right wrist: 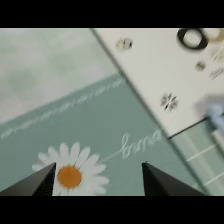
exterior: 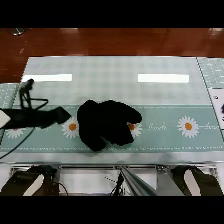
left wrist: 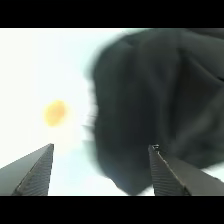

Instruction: Fold the shirts.

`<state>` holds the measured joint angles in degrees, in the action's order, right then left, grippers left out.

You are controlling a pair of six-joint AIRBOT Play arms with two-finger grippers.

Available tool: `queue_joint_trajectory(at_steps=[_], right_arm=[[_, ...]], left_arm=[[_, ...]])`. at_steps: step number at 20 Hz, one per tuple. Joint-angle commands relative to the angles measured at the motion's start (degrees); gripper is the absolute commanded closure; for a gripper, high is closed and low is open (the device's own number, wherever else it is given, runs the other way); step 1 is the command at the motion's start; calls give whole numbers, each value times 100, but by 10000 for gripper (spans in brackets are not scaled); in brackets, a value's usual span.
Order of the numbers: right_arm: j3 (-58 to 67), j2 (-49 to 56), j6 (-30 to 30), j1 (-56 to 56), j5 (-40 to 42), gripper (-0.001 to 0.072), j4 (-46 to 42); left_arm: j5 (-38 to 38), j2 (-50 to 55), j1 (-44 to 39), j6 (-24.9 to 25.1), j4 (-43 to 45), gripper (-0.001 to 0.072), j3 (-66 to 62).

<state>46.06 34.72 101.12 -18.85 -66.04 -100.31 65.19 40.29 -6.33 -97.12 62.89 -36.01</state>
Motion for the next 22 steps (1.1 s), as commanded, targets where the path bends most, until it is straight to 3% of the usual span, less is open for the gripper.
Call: queue_joint_trajectory(at_steps=[1,3,8,9,10,11,16,22], right_arm=[[-1252,466,-1779,-643,-166,90,3464],[-1722,688,-2343,-308,-153,90,4629],[-1821,1176,-2201,935,4,90,4660],[-1821,1298,-2129,1233,72,90,4638],[-1821,1471,-1963,1589,146,90,4607],[-1823,1665,-1829,1941,208,90,4625],[-1821,2588,-1731,3580,1178,90,5458],[-1572,3565,-2105,4531,1781,90,6531]], left_arm=[[-763,236,70,1563,-2636,5,1294],[-706,933,44,2238,-3154,5,1403],[-610,2371,11,2623,-3209,9,833],[-612,2527,0,2634,-3206,82,702],[-601,2647,0,2752,-3206,480,581],[-603,2726,0,2855,-3209,680,476],[-387,2741,9,3001,-3206,678,166],[-251,2741,13,3003,-3206,678,164]])
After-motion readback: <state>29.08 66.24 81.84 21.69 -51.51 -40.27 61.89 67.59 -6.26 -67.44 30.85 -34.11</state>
